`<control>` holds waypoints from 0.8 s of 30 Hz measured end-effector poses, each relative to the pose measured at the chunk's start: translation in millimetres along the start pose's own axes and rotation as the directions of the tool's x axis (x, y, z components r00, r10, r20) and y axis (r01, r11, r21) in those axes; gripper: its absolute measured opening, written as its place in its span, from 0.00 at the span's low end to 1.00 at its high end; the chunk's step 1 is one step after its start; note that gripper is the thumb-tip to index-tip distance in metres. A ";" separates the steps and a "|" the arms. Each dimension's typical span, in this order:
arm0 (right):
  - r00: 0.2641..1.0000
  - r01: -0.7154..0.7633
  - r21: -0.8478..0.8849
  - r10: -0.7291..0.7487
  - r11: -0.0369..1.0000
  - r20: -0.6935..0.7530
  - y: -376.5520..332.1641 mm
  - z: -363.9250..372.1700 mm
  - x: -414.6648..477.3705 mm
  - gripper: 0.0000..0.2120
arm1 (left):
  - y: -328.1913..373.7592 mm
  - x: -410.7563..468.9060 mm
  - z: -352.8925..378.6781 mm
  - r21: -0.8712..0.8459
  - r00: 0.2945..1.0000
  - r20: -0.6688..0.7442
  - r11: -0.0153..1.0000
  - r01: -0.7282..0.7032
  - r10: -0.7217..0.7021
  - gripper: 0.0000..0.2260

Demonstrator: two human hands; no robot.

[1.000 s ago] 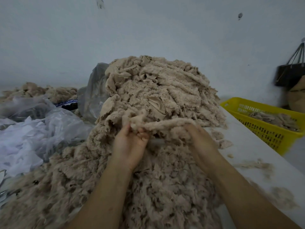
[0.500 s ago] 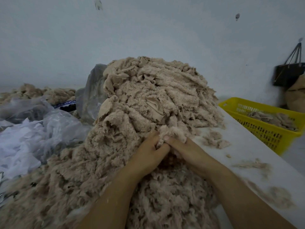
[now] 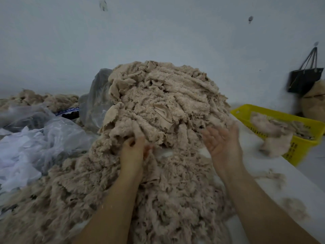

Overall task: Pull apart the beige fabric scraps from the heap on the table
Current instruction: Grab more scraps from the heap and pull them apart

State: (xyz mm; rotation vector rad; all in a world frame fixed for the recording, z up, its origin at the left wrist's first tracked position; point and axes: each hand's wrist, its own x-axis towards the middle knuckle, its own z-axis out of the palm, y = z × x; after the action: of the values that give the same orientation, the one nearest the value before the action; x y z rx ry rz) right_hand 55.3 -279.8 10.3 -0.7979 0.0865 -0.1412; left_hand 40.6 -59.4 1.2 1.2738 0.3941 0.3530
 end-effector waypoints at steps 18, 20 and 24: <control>0.982 -0.146 -0.327 0.176 0.934 0.064 21.0 25.6 -14.2 0.26 | -10.9 -39.3 18.6 0.371 0.656 0.748 0.759 -0.535 0.097 0.14; 0.985 -0.149 -0.110 0.157 0.983 0.067 20.4 21.2 -6.4 0.21 | -9.6 -37.1 17.7 0.406 0.697 0.707 0.740 -0.536 0.117 0.16; 0.996 -0.079 0.107 0.083 0.991 -0.031 9.4 6.0 8.2 0.22 | -3.7 -38.4 14.1 0.356 0.726 0.669 0.791 -0.498 0.157 0.25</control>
State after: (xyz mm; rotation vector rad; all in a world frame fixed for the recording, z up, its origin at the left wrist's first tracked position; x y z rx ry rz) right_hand 65.0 -270.4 7.5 -0.6852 0.1434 -0.0821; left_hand 13.6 -90.2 4.5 1.9199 -0.3554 0.1175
